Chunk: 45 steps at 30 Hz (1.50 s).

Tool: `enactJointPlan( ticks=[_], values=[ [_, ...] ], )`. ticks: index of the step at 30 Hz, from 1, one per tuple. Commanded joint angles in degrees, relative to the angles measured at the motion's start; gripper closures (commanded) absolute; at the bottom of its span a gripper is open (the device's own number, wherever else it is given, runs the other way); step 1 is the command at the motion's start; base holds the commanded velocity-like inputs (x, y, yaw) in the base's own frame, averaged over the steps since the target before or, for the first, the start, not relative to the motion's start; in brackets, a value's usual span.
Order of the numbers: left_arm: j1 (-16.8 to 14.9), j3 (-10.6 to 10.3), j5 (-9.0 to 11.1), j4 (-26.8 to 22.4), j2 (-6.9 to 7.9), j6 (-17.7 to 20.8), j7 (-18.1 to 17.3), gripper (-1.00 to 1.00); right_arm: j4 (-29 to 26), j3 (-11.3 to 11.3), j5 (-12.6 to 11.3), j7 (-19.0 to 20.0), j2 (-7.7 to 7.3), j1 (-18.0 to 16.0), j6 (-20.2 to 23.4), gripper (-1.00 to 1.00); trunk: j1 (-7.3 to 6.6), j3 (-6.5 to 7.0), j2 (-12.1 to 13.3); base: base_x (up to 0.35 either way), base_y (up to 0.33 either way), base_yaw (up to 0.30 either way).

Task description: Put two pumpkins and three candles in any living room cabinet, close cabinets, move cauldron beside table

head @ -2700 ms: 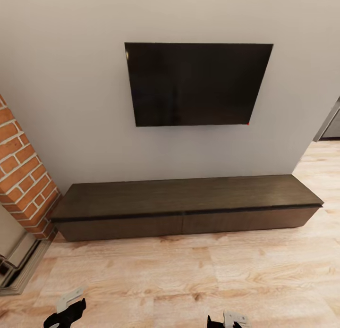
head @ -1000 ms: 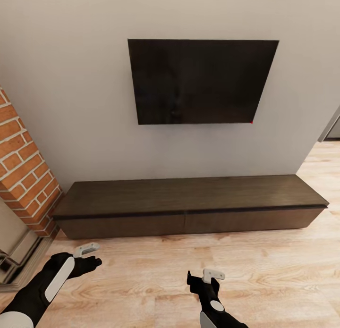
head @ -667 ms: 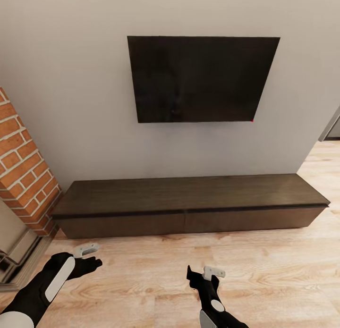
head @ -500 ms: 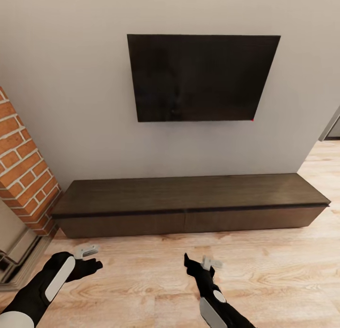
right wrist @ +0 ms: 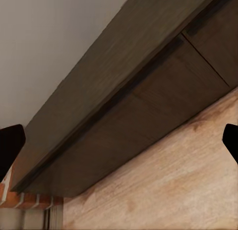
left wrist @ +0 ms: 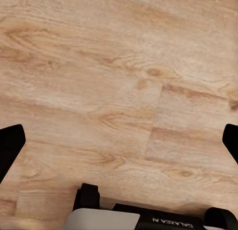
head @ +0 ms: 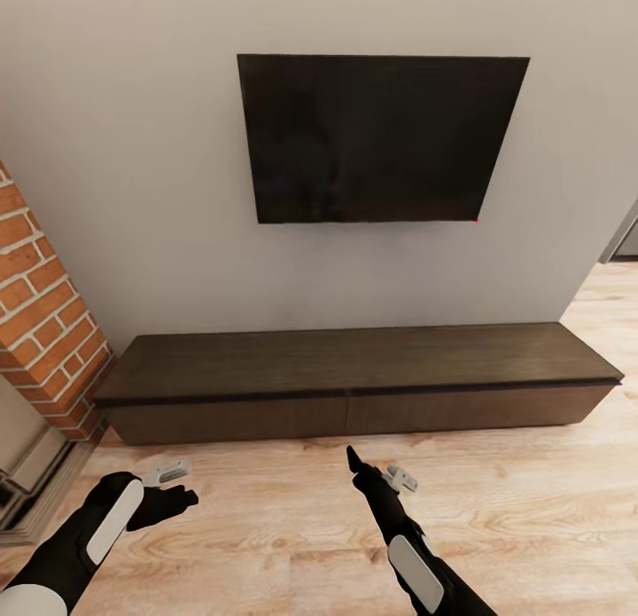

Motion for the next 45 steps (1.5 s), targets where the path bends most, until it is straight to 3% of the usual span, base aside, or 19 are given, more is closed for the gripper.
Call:
enactJointPlan(
  ticks=[1,7,17,29,35,36,39,45],
  values=[
    [-0.03,-0.19,0.62,-0.06,0.01,0.11,0.53,-1.00,0.09,0.21,-0.68,0.40,-0.02,-0.06,-0.36,-1.00,0.22,-0.24,-0.45,0.000,0.000,0.000],
    [-0.03,-0.19,0.91,-0.15,0.04,0.40,0.48,-1.00,-0.03,0.17,-0.89,1.03,-0.22,-0.06,-0.29,-1.00,1.54,-1.31,-2.85,0.000,0.000,0.000],
    [-0.03,-0.26,3.28,-0.23,0.29,2.40,0.47,-1.00,0.06,0.26,-0.85,0.56,0.15,-0.06,-0.26,-1.00,3.74,-3.11,-6.86,0.000,0.000,0.000],
    [-0.03,-0.26,3.46,-0.23,0.24,2.80,0.47,-1.00,0.01,0.06,-1.08,1.03,-0.02,-0.06,-0.49,-1.00,6.37,-5.26,-11.68,0.000,0.000,0.000],
    [-0.03,-0.20,3.46,-0.23,0.19,2.83,0.47,-1.00,0.01,0.06,-3.55,1.16,0.06,-0.06,-0.50,-1.00,7.69,-6.34,-14.08,0.000,0.000,0.000],
    [-0.03,-0.19,3.46,-0.23,0.21,2.86,0.47,-1.00,0.01,0.07,-5.20,1.20,-0.06,-0.06,-0.50,-1.00,7.91,-6.52,-14.48,0.000,0.000,0.000],
    [-0.03,-0.18,3.56,-0.23,0.14,2.88,0.47,-1.00,0.03,0.10,-7.26,1.25,-0.02,-0.06,-0.50,-1.00,8.57,-7.06,-15.69,0.000,0.000,0.000],
    [-0.03,-0.17,3.80,-0.23,-0.01,2.89,0.47,-1.00,0.33,0.14,-8.05,1.19,0.07,-0.06,-0.43,-1.00,9.89,-8.13,-18.09,0.000,0.000,0.000]
  ],
)
